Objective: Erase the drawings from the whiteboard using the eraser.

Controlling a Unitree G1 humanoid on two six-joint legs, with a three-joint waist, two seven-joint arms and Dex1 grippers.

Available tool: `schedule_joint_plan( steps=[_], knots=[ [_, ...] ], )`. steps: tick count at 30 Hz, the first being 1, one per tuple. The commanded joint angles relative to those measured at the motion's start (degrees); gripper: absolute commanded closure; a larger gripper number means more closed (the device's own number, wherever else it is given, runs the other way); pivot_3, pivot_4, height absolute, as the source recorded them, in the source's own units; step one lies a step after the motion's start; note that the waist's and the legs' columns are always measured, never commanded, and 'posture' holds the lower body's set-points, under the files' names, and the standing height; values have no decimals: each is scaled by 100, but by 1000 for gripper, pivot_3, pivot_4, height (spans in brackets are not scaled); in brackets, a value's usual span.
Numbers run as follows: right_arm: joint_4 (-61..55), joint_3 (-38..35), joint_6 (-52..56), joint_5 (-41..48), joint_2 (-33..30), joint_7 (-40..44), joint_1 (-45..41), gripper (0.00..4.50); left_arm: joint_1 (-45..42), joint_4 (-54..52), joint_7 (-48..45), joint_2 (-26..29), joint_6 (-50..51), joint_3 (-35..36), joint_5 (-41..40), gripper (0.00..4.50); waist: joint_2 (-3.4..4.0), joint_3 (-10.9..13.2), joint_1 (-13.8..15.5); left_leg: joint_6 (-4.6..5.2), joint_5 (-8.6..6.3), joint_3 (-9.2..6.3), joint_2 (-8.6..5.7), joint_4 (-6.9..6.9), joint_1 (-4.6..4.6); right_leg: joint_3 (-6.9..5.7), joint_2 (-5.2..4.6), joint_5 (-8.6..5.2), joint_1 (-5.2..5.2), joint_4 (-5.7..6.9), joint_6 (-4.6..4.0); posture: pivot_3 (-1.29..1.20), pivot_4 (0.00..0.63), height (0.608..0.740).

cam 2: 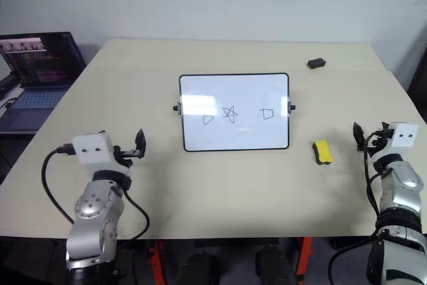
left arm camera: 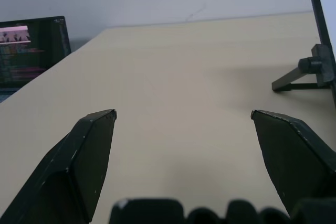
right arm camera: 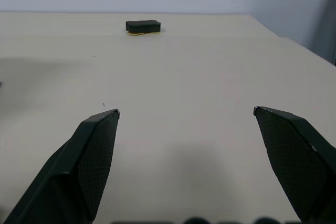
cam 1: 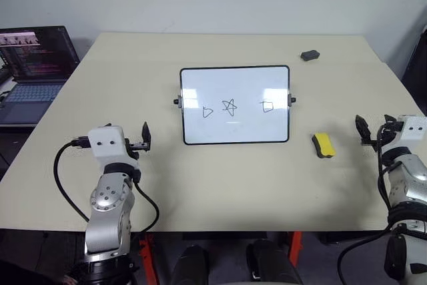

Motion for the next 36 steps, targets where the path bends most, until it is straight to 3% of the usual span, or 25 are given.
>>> schedule_joint_plan(
  steps=[1, 8, 14, 20, 26, 31, 36],
  knots=[
    [-592, -122, 212, 134, -17, -104, 175, 36, -111, -39, -29, 58, 7, 107, -48, 0, 0, 0, 1, 0, 0, 0, 0, 0, 0, 0, 0, 0, 0, 0, 0, 0, 150, 740],
    [-1179, -189, 728, 191, -51, -496, 388, 36, -169, 42, -238, 127, -142, 327, -302, 0, 0, 0, -5, 0, 0, 2, 0, 3, 3, 3, 0, -10, 0, 5, 24, 0, 150, 740],
    [-2595, -397, 1720, 872, 293, -755, 703, 36, -333, 0, -755, 659, -117, 821, -825, 0, 0, 0, -8, 0, 0, -3, 3, 2, 0, 0, -1, -6, -1, 4, 18, 0, 150, 740],
    [-3919, -351, 2113, 780, 656, -1413, 1258, 36, -722, -162, -1756, 1460, 354, 1070, -1773, 0, 1, 0, 18, -1, 0, -12, 6, 3, -2, -10, 0, -11, -1, 5, 25, 0, 150, 740],
    [-5394, -381, 3375, 1737, 749, -1437, 1871, 36, -1655, -476, -2940, 2180, 1372, 225, -2673, 0, 1, 0, 32, 0, 1, -41, -7, 8, -14, -17, -6, -11, -4, 3, 26, 0, 150, 740],
    [-5913, -229, 3647, 1733, 694, -1374, 2109, 36, -1574, -993, -3666, 2472, 2027, -319, -3256, 0, 4, 1, -54, 0, 0, -41, -3, -1, -7, -5, -5, -13, -6, 0, 27, 0, 150, 740],
    [-6396, 207, 4727, 1633, 275, -1501, 2274, 36, -1560, -1059, -4783, 3037, 2139, -1252, -3150, 0, 5, 1, -58, 0, 0, -38, 9, 0, -2, -10, 12, -18, -9, 12, 20, 0, 150, 740]
  ],
)
